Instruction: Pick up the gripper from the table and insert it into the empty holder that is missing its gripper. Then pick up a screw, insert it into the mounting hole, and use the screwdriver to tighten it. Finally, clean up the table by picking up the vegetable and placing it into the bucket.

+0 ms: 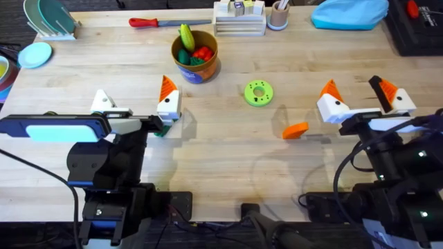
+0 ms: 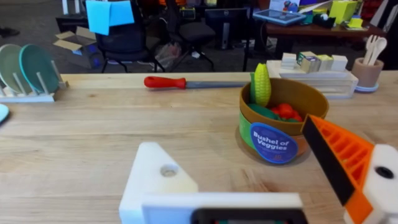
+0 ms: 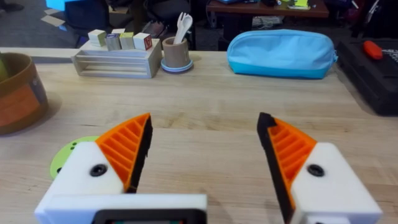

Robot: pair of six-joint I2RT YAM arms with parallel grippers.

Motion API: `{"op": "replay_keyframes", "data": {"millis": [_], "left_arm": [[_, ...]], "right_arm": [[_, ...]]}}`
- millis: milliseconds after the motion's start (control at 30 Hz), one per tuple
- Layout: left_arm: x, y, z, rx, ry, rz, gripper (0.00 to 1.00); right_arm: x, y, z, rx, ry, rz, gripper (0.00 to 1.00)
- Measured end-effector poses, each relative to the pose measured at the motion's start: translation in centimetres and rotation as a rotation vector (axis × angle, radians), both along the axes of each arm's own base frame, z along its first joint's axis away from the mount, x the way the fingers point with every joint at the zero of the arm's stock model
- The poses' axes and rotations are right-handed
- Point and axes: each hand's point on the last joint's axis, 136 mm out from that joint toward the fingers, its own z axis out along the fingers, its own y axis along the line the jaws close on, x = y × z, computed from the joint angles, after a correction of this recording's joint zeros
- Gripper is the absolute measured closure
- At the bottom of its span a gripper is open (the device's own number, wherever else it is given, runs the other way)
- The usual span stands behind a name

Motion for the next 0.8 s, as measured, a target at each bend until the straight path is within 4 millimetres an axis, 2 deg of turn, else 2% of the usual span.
{"op": "replay_keyframes", "data": {"millis": [467, 567, 667, 700, 800], "left_arm": [[0.0, 0.0, 0.0, -0.002, 0.001, 0.0, 0.008], [-0.2, 0.0, -0.1, -0.004, 0.034, 0.0, 0.008], [-0.9, 0.0, 1.7, -0.004, 0.051, 0.001, 0.008], [-1.4, 0.1, 2.9, -0.004, 0.054, 0.003, 0.008], [-2.6, 0.4, 5.9, -0.003, 0.077, 0.021, 0.009]], "right_arm": [[0.0, -0.1, 0.0, 0.0, -0.001, -0.005, 0.007], [-0.3, -0.2, -0.3, 0.0, 0.044, -0.012, 0.009], [-1.2, -0.3, -0.8, -0.001, 0.149, -0.016, 0.01], [-1.5, -0.3, -0.9, -0.002, 0.191, -0.016, 0.01], [-2.3, -0.3, 0.4, 0.0, 0.28, -0.016, 0.01]]}}
